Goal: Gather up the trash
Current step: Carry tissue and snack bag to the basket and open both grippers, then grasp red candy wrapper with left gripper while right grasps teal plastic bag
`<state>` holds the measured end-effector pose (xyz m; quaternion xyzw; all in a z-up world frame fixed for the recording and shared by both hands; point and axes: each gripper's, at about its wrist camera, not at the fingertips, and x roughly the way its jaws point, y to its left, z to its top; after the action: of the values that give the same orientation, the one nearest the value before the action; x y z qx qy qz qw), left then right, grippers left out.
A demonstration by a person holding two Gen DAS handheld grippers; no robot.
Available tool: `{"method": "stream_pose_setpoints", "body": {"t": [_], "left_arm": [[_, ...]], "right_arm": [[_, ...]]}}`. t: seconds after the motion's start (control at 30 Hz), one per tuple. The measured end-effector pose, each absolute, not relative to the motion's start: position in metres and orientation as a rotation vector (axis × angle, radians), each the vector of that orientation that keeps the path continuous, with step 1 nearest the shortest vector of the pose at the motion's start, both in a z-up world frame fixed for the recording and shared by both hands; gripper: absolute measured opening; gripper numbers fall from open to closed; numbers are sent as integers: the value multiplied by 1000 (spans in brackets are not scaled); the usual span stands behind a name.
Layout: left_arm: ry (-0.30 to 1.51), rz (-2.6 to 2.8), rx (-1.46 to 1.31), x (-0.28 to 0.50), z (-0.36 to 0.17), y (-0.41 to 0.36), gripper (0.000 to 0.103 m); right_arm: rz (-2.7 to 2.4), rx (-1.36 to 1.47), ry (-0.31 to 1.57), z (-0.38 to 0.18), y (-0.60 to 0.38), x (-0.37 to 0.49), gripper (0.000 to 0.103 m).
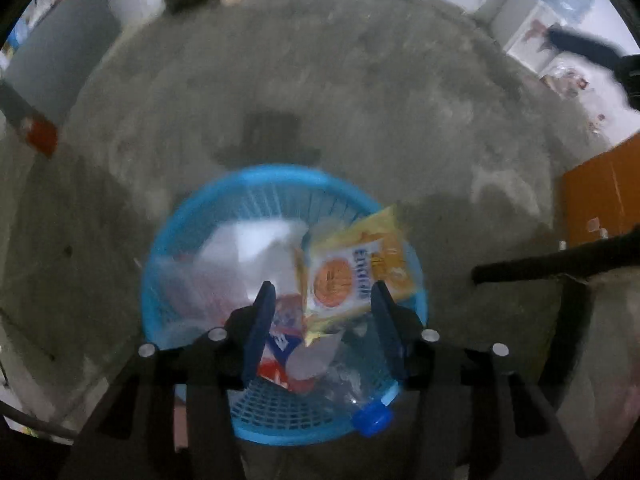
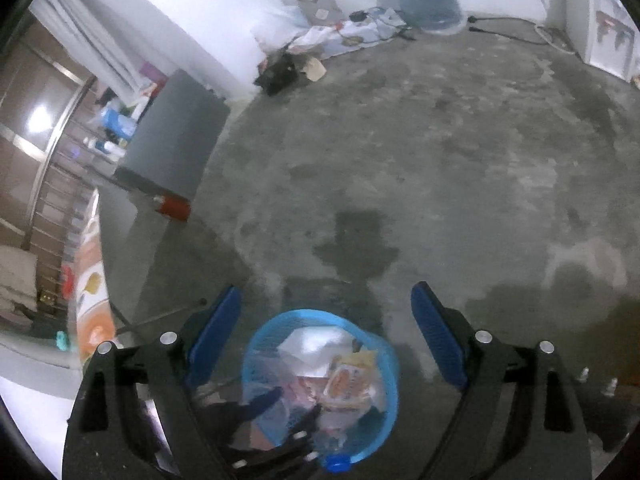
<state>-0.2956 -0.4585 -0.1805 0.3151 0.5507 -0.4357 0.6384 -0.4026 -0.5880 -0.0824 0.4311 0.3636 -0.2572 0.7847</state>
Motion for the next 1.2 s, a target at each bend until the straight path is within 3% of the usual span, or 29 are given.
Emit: {"method": "stream_pose_setpoints", "body": {"t": [0.1,0.2,0.43,0.5,0.57,0.63,0.73,0.97,1.03,1.07,1.13,1.17,1.2], "left_arm": [[1289,-987,647,-289,-169,-442,55],[1191,-1050,590,-300,-123,-409,55],[856,-1183,252,-301,56,-279,57],[715,-1062,212,-278,101,-230,75],[616,-862,218,-241,125,-193,80],[599,-678,236,-184,131,-166,80],[721,-570,220,-61,112,-145,80],[886,-359,355,153,43,-185,80],[944,-305,342,187,25,-178,73],[959,-227,347,201,15,-177,51],[934,-206,286,210,13,-166,28],[953,-239,253,213,11,-162,5],[941,-250,239,210,10,-157,3]], "right_arm": [[-567,918,779,-77,-592,-406,83],[-559,932,768,-67,-591,-411,83],[-475,922,742,-42,-564,-403,83],[-435,881,776,-35,-546,-385,83],[-384,831,807,-27,-525,-360,83],[-328,807,821,-18,-508,-337,83],[-216,780,813,1,-479,-292,83],[-35,632,798,48,-418,-199,83],[-14,566,792,61,-406,-178,85],[-3,542,790,65,-401,-169,85],[11,512,789,71,-394,-156,85],[26,500,787,73,-390,-148,85],[37,492,787,74,-386,-142,85]]}}
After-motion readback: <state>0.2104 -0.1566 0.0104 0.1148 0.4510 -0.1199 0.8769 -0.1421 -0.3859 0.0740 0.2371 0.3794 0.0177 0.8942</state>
